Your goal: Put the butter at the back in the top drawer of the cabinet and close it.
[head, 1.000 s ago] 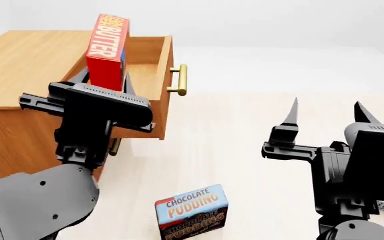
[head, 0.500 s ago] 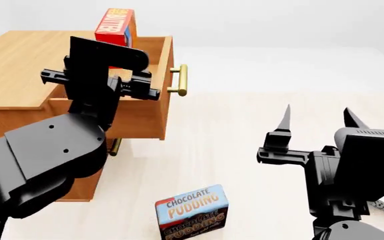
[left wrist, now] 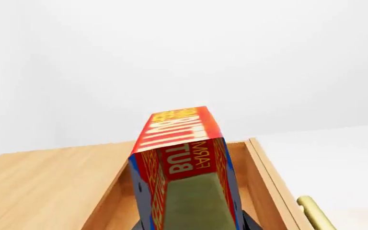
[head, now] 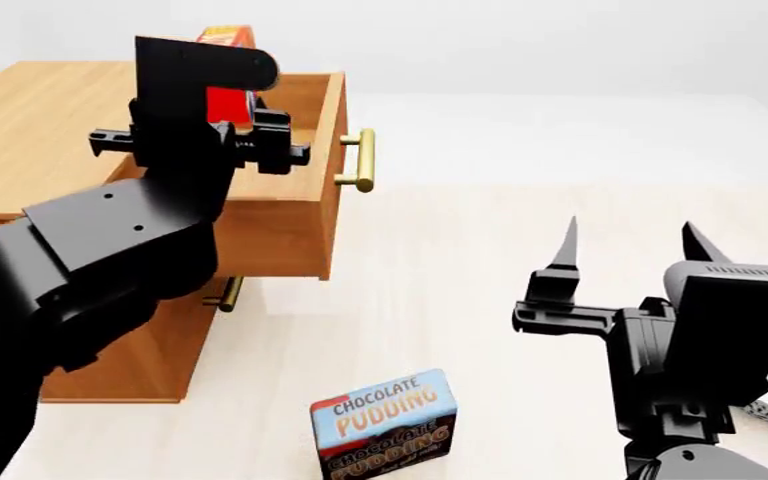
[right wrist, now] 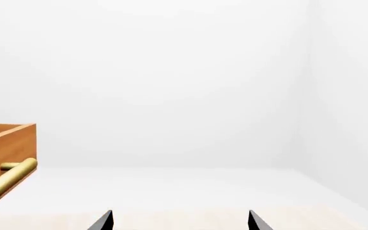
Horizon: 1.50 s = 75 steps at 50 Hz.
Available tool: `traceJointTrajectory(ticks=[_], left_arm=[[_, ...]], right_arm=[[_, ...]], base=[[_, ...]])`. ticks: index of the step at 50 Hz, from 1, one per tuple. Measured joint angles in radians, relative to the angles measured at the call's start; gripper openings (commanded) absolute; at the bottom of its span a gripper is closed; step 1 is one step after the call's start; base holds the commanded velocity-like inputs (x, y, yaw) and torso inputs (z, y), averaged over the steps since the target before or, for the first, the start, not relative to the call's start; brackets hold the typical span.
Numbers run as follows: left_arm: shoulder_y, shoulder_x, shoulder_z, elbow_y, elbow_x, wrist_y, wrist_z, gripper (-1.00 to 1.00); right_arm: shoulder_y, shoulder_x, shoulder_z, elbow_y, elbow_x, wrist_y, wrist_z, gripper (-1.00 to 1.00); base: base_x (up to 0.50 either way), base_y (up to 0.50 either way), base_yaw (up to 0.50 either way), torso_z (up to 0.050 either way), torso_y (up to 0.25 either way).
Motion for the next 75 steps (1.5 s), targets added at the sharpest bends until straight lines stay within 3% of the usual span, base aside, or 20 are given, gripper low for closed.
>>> traceJointTrajectory(ticks=[25, 52, 75], left_arm=[[-0.024, 0.118, -0.022, -0.16, 0.059, 0.073, -0.038, -1.0], [-0.079, 0.236, -0.009, -0.399, 0.116, 0.056, -0.103, -1.0], [-0.092, 0.272, -0.076, -0.54, 0.005, 0.005, -0.047, -1.0]], right_arm=[[-0.007, -0.013, -0.022, 0.051, -0.028, -0.028, -0.046, 1.0], [-0.027, -0.018, -0.019, 0.09, -0.037, -0.069, -0.081, 1.0], [-0.048, -0.009, -0.01, 0.1, -0.039, -0.094, -0.094, 1.0]], base=[[0.0, 0.0, 0.0, 0.0, 0.001], [0.0, 0.0, 0.0, 0.0, 0.002], [0.0, 0.0, 0.0, 0.0, 0.001]])
